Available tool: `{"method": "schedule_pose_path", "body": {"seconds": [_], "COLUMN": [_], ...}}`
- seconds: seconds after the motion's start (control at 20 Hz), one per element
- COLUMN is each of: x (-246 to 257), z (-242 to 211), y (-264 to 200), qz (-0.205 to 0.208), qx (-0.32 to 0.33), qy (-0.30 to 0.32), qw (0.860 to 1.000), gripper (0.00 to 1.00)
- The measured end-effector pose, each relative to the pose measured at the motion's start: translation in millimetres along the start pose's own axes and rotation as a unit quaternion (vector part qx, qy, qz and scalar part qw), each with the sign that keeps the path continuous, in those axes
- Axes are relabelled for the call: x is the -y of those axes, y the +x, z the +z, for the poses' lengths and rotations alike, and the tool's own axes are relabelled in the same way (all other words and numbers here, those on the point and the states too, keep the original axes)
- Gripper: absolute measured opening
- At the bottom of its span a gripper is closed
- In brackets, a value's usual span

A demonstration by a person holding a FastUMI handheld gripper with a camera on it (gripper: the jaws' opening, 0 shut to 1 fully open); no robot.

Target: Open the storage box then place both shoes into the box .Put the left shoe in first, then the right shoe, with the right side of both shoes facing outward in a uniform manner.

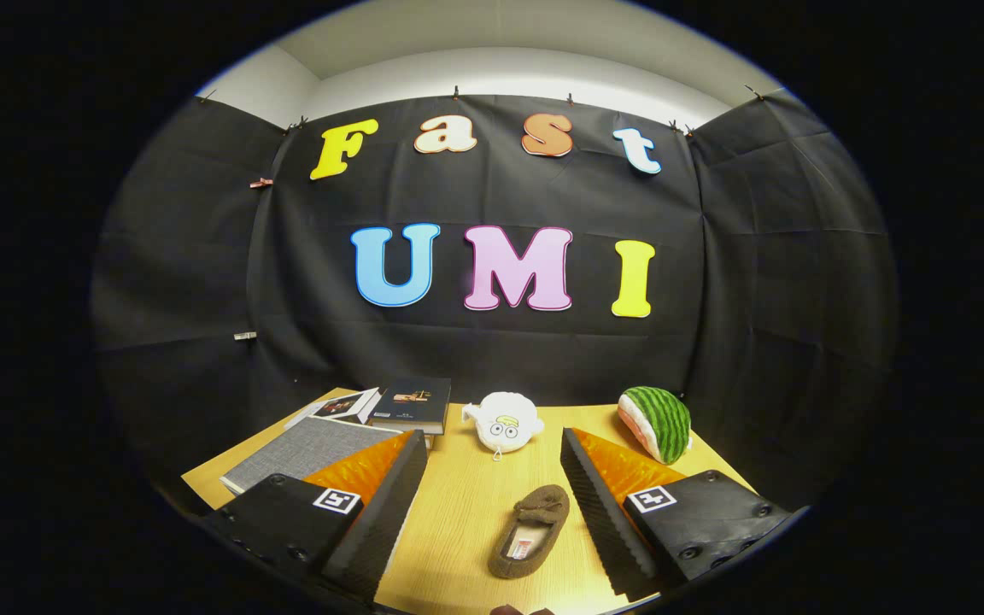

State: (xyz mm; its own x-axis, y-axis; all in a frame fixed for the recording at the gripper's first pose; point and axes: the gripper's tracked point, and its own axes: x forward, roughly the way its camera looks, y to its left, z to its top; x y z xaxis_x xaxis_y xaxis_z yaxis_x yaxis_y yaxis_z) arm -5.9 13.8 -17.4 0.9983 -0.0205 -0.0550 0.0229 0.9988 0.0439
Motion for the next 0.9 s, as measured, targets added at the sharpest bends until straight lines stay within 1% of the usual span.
{"method": "schedule_pose_path", "body": {"seconds": [0.25, 0.45, 0.65, 0.7, 0.75, 0.9], "x": [-9.3, -19.1, -20.1, -22.9, -29.5, -47.1], "z": [-7.0, -18.8, -27.4, -33.4, -40.8, -59.5], "y": [-1.4, -2.4, 7.6, 9.5, 11.8, 17.3], "qz": [0.008, 0.026, 0.043, 0.051, 0.068, 0.117], "qx": [-0.018, -0.053, -0.084, -0.099, -0.118, -0.179], "qy": [0.003, 0.011, 0.034, 0.047, 0.062, 0.112], "qw": [1.000, 0.998, 0.995, 0.993, 0.989, 0.970], "gripper": [0.97, 0.97, 0.97, 0.98, 0.98, 0.99]}}
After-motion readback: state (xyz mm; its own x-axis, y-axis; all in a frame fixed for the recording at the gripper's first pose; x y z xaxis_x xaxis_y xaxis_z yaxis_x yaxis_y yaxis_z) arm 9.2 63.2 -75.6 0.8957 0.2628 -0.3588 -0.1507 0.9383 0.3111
